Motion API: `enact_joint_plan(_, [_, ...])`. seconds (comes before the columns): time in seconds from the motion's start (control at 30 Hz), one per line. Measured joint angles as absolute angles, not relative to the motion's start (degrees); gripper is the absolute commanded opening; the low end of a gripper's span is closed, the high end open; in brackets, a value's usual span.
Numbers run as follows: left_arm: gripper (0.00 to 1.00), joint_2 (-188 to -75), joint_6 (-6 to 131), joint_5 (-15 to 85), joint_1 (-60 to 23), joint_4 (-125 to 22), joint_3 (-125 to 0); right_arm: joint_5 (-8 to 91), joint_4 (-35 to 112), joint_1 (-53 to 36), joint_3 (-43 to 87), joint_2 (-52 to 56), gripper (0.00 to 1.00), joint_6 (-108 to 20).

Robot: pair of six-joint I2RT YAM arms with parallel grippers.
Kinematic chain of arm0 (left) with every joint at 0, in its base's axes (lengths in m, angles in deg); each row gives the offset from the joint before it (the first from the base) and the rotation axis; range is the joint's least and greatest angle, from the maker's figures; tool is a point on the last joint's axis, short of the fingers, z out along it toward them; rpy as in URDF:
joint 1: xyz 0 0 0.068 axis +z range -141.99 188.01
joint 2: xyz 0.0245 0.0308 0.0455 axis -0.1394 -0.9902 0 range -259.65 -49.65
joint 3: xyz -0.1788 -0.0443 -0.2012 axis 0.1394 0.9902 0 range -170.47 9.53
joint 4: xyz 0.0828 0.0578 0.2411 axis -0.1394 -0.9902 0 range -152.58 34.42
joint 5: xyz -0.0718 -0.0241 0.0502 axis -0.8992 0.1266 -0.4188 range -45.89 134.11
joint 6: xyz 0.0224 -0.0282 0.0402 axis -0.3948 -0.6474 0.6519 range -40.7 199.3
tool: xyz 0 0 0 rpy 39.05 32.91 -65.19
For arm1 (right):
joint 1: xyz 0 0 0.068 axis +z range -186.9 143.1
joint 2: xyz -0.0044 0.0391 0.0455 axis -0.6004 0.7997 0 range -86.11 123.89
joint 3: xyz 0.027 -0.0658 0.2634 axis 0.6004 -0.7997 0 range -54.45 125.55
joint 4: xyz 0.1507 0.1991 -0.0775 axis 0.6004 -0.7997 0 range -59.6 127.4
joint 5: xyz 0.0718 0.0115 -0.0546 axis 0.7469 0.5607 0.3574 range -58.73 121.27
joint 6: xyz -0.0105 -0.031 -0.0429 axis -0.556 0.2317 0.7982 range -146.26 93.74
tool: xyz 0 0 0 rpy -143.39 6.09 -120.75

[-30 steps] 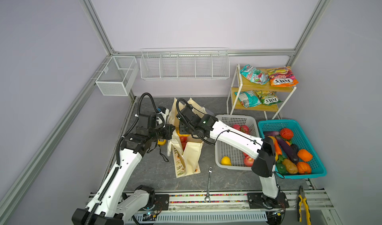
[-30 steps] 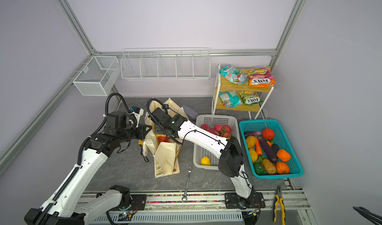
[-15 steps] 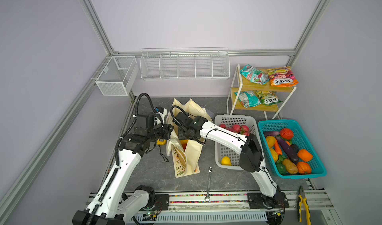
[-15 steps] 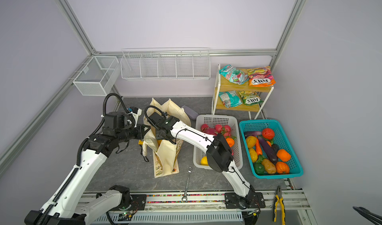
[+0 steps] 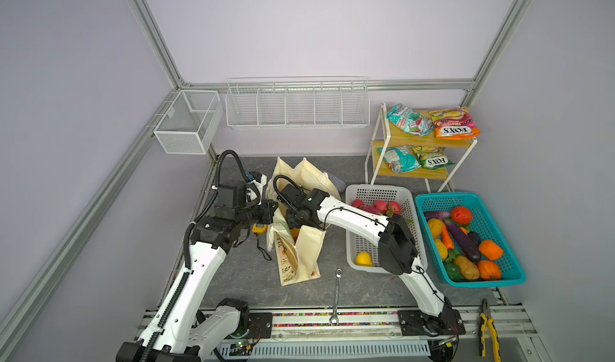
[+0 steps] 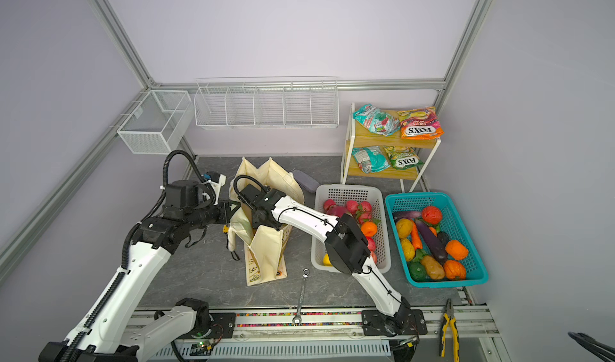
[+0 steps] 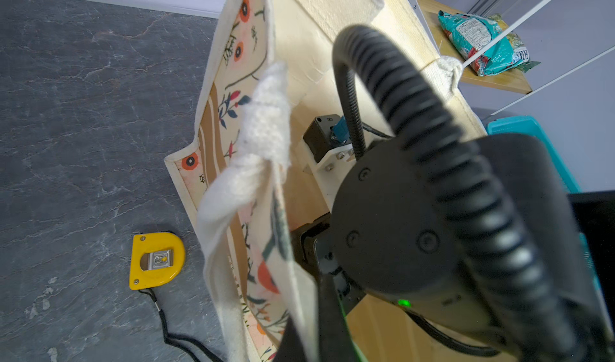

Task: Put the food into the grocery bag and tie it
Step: 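Lower the pear into the bag and open the right gripper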

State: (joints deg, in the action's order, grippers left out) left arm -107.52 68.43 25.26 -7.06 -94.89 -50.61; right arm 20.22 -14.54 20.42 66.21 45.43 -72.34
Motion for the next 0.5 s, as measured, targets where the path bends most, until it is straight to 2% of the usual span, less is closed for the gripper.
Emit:
enact_joint_plan(0.37, [0.00,-107.2,68.4,26.2,-7.0,-94.9,-50.1,20.6,-15.5,20.1,66.9,46.1,0.84,-72.1])
enact_joint_plan(0.43, [0.00,-107.2,68.4,26.2,-7.0,-94.8,-50.1,20.1,-15.9,20.1,67.8,46.0,0.90,-72.1])
enact_joint_plan(0.47, [0.00,-107.2,68.4,26.2,-7.0,-94.8,-50.1,19.8,-16.2,20.1,68.5,46.0,0.97,-71.9])
enact_joint_plan(0.5, [0.00,-107.2,68.4,26.2,-7.0,-94.8,-50.1,19.4,-16.6,20.1,69.3,45.8,0.88,-71.7])
